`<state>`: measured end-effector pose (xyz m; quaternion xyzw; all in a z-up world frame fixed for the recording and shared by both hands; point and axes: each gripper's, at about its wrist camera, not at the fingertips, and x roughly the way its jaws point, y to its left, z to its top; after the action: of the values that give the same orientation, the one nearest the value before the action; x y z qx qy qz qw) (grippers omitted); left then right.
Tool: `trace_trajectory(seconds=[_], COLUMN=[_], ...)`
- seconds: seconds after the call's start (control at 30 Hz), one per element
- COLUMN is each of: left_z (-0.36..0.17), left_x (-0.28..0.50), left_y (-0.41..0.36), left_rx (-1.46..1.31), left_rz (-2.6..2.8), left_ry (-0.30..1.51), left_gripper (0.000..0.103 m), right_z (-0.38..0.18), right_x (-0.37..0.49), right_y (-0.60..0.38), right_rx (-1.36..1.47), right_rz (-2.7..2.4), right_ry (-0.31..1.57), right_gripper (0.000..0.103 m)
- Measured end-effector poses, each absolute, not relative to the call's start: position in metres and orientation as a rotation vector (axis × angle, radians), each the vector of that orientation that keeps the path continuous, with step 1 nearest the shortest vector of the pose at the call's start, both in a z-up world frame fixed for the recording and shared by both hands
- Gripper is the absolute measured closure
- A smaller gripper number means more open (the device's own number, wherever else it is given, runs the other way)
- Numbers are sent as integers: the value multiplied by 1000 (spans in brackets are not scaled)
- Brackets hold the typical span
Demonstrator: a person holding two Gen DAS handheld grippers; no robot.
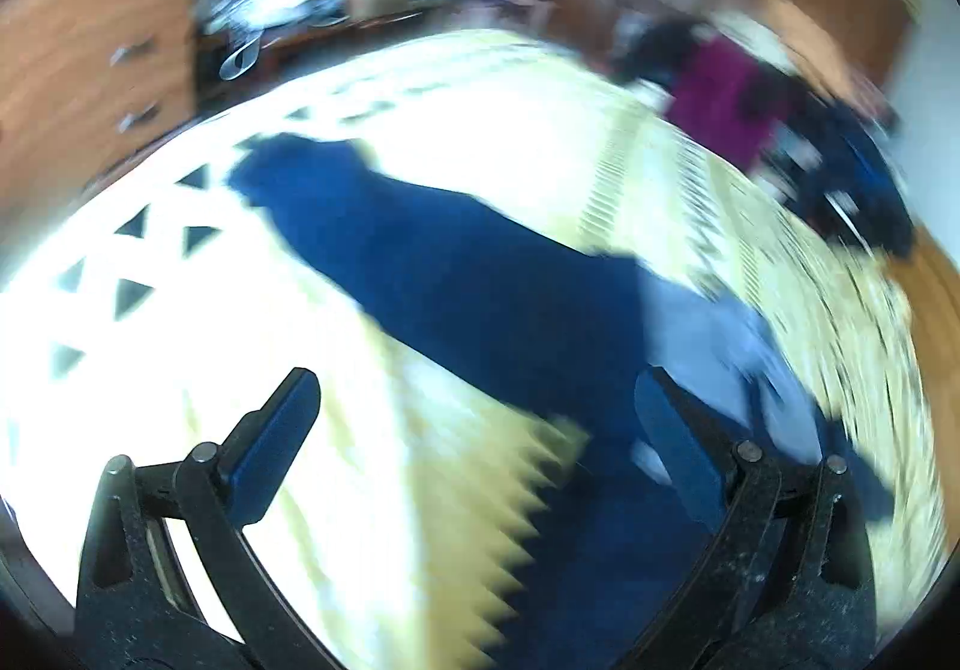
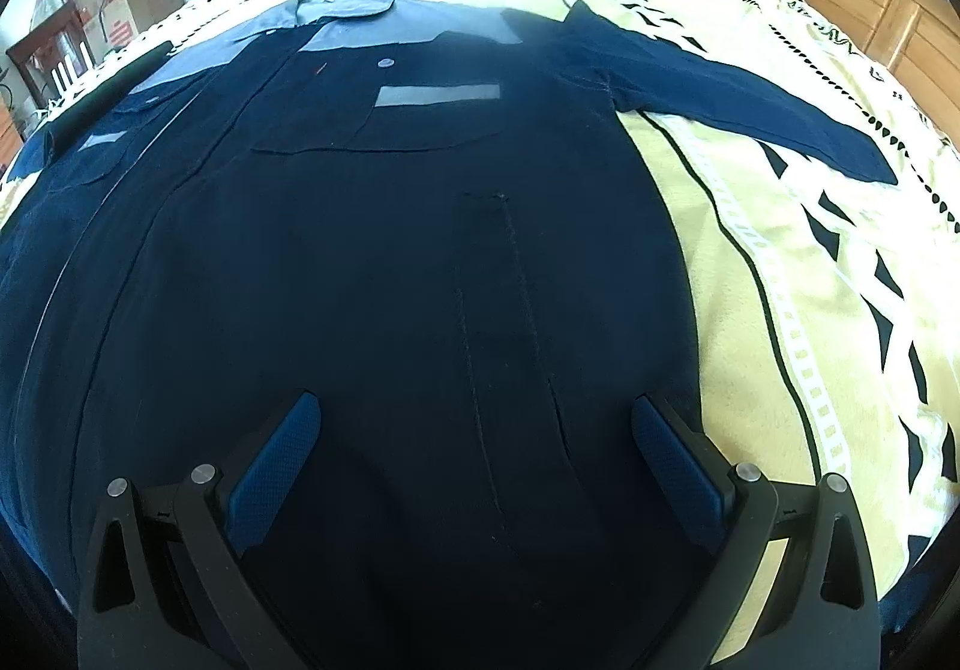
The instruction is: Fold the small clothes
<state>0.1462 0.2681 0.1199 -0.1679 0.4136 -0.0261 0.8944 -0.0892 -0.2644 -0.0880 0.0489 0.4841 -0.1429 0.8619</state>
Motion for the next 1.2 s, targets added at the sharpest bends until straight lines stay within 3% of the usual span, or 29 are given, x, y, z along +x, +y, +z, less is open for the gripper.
trace_trajectory(seconds=[0.2,0.37,0.5,0.6,0.63,0.67,0.73,0.87,0.93,1.2], left_z=[59,21,24,26,25,24,21,52,87,218], left_x=[223,262,275,285,286,288,288,280,269,201], left_y=[367,361,363,364,367,366,371,353,329,134], left_rx=[-629,-645,-633,-596,-575,-563,-607,-571,-508,-267], left_rz=[45,70,106,145,157,165,131,47,-35,-519], left_ry=[954,1028,1007,993,983,979,965,868,794,591], left_gripper=[2,6,7,19,37,65,95,100,100,100], right_z=[-87,-86,-85,-83,-81,-80,-77,-62,-54,-40], right_x=[-84,-78,-73,-71,-71,-71,-71,-73,-75,-89], right_y=[-262,-264,-264,-263,-262,-261,-257,-251,-252,-278], right_rx=[90,78,75,75,70,63,42,1,0,99], right_rz=[-308,-298,-293,-300,-307,-313,-324,-319,-318,-306], right_ry=[1055,1090,1119,1136,1139,1139,1139,1108,1089,1032], right_gripper=[0,0,0,0,0,1,11,22,36,36])
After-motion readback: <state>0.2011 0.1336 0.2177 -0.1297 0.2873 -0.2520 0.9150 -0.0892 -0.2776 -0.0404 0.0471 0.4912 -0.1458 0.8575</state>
